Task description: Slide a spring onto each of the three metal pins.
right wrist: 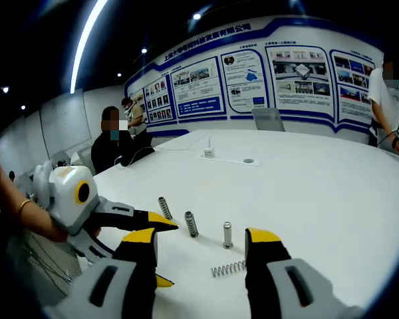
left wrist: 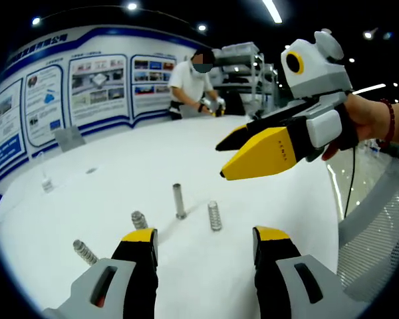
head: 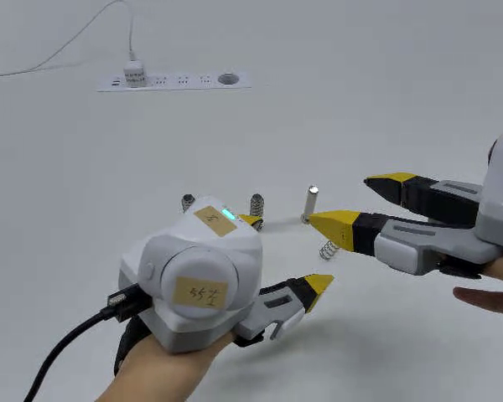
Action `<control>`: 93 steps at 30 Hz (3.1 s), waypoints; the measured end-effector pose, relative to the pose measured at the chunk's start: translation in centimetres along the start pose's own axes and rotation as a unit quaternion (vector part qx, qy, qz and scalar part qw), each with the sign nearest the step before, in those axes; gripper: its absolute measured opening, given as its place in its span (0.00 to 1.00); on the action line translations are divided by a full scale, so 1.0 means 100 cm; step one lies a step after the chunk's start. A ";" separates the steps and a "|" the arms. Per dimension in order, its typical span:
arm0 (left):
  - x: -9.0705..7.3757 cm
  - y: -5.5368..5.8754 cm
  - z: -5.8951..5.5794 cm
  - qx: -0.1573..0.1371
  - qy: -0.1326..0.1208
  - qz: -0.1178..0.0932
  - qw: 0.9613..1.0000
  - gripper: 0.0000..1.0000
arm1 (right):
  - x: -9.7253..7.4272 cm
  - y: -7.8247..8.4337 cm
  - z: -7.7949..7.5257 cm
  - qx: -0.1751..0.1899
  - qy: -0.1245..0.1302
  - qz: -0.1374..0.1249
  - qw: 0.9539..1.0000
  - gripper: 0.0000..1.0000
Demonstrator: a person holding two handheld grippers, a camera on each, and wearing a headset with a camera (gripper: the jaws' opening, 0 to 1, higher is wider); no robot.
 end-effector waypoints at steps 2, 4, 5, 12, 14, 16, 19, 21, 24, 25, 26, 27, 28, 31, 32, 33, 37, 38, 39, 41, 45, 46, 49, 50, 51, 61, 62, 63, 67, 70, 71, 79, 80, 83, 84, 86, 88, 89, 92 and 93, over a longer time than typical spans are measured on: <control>0.003 0.000 0.000 -0.002 0.001 0.002 1.000 0.57 | -0.004 0.001 -0.002 -0.001 0.002 -0.002 1.000 0.54; 0.006 0.001 -0.001 -0.002 0.002 0.002 1.000 0.56 | -0.007 0.001 -0.003 -0.002 0.001 -0.002 1.000 0.54; 0.008 0.002 -0.001 -0.001 0.003 0.004 1.000 0.55 | -0.010 0.002 -0.003 -0.002 0.000 -0.004 1.000 0.55; 0.019 0.007 -0.001 -0.008 0.004 0.014 1.000 0.50 | -0.022 0.008 -0.006 0.003 -0.001 -0.010 1.000 0.55; 0.021 0.008 -0.002 -0.011 0.006 0.013 1.000 0.49 | -0.024 0.009 -0.006 0.004 -0.002 -0.012 1.000 0.55; 0.023 0.009 -0.003 -0.009 0.007 0.012 1.000 0.47 | -0.027 0.011 -0.007 0.004 -0.003 -0.014 1.000 0.55; 0.029 0.010 -0.003 -0.014 0.007 0.010 1.000 0.44 | -0.030 0.015 -0.008 -0.001 -0.003 -0.011 1.000 0.55; 0.032 0.011 -0.004 -0.012 0.009 0.010 1.000 0.42 | -0.032 0.018 -0.009 -0.002 0.000 -0.008 1.000 0.55; 0.037 0.013 -0.005 -0.008 0.013 0.012 1.000 0.40 | -0.035 0.022 -0.010 0.001 0.001 -0.007 1.000 0.55; 0.038 0.014 -0.005 -0.008 0.015 0.014 1.000 0.39 | -0.037 0.023 -0.010 0.000 0.001 -0.008 1.000 0.55; 0.040 0.014 -0.005 -0.008 0.015 0.016 1.000 0.38 | -0.038 0.023 -0.010 0.000 0.001 -0.008 1.000 0.55; 0.041 0.015 -0.005 -0.008 0.016 0.017 1.000 0.37 | -0.038 0.023 -0.010 0.000 0.001 -0.009 1.000 0.55; 0.042 0.015 -0.005 -0.011 0.017 0.016 1.000 0.36 | -0.039 0.024 -0.009 -0.002 0.000 -0.010 1.000 0.55; 0.046 0.016 -0.004 -0.014 0.019 0.016 1.000 0.34 | -0.041 0.024 -0.009 -0.012 -0.002 -0.010 1.000 0.56; 0.048 0.016 -0.004 -0.013 0.019 0.017 1.000 0.33 | -0.041 0.025 -0.009 -0.015 -0.002 -0.010 1.000 0.56; 0.049 0.017 -0.004 -0.013 0.019 0.018 1.000 0.32 | -0.041 0.025 -0.009 -0.016 -0.001 -0.009 1.000 0.56; 0.055 0.018 -0.007 -0.009 0.031 0.023 0.999 0.29 | -0.043 0.027 -0.011 -0.014 0.002 -0.008 1.000 0.56; 0.056 0.018 -0.007 -0.007 0.033 0.025 0.999 0.29 | -0.043 0.027 -0.011 -0.013 0.003 -0.007 1.000 0.56; 0.058 0.019 -0.007 -0.006 0.034 0.027 0.999 0.29 | -0.043 0.028 -0.011 -0.013 0.003 -0.006 1.000 0.56; 0.060 0.020 -0.007 -0.005 0.036 0.031 0.999 0.27 | -0.043 0.029 -0.012 -0.012 0.006 -0.005 1.000 0.56; 0.062 0.022 -0.006 -0.001 0.038 0.038 0.999 0.23 | -0.044 0.029 -0.012 -0.009 0.009 -0.006 1.000 0.56; 0.062 0.022 -0.006 -0.002 0.039 0.039 0.998 0.22 | -0.044 0.029 -0.012 -0.008 0.010 -0.007 1.000 0.56; 0.063 0.024 -0.007 -0.012 0.044 0.042 0.998 0.17 | -0.043 0.029 -0.014 -0.007 0.014 -0.006 1.000 0.55; 0.063 0.024 -0.008 -0.014 0.045 0.044 0.998 0.16 | -0.043 0.029 -0.014 -0.006 0.015 -0.005 1.000 0.55; 0.063 0.025 -0.008 -0.009 0.044 0.046 0.998 0.16 | -0.043 0.029 -0.014 -0.006 0.015 -0.005 1.000 0.55; 0.063 0.024 -0.010 0.026 0.042 0.048 0.998 0.12 | -0.044 0.032 -0.019 0.001 0.027 0.004 1.000 0.53; 0.063 0.024 -0.010 0.026 0.043 0.049 0.998 0.11 | -0.044 0.033 -0.019 0.001 0.028 0.006 1.000 0.53; 0.063 0.024 -0.010 0.026 0.044 0.049 0.997 0.11 | -0.044 0.033 -0.019 0.000 0.028 0.007 1.000 0.53; 0.062 0.024 -0.010 0.029 0.051 0.054 0.997 0.10 | -0.044 0.033 -0.019 0.005 0.030 0.006 1.000 0.52; 0.059 0.024 -0.008 0.027 0.043 0.062 0.997 0.09 | -0.044 0.033 -0.020 0.008 0.032 0.007 0.999 0.50; 0.058 0.023 -0.008 0.025 0.045 0.061 0.997 0.09 | -0.044 0.033 -0.020 0.009 0.032 0.007 0.999 0.50; 0.047 0.007 -0.013 0.024 0.065 0.033 0.997 0.09 | -0.043 0.026 -0.021 0.020 0.033 -0.001 0.999 0.48; 0.045 0.005 -0.013 0.027 0.066 0.031 0.997 0.09 | -0.043 0.024 -0.022 0.020 0.034 -0.001 0.999 0.48; 0.039 0.002 -0.012 0.030 0.065 0.025 0.997 0.09 | -0.042 0.021 -0.022 0.023 0.034 -0.003 0.999 0.47; 0.037 0.001 -0.011 0.028 0.064 0.023 0.997 0.09 | -0.041 0.020 -0.022 0.024 0.034 -0.004 0.999 0.47; 0.032 -0.001 -0.010 0.024 0.064 0.017 0.997 0.09 | -0.040 0.018 -0.021 0.028 0.032 -0.006 0.999 0.47; 0.026 -0.003 -0.010 0.025 0.066 0.011 0.997 0.09 | -0.038 0.015 -0.021 0.033 0.030 -0.009 0.999 0.46; 0.024 -0.004 -0.010 0.024 0.066 0.008 0.998 0.09 | -0.037 0.015 -0.020 0.035 0.028 -0.010 0.999 0.46; 0.015 -0.008 -0.010 0.020 0.065 -0.002 0.998 0.09 | -0.034 0.011 -0.018 0.043 0.021 -0.012 0.999 0.45; 0.014 -0.008 -0.010 0.019 0.065 -0.002 0.998 0.09 | -0.033 0.011 -0.016 0.053 0.015 -0.012 0.998 0.44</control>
Point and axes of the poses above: the centre of the closed fingertips' face, and the gripper's own axes: x roughly forward along the fingers, z roughly to its left, y roughly out of its underside, the point moved 6 cm from there along -x, roughly backward along the fingers, and after that the axes turned 5 degrees about -z, right-handed, at the moved point
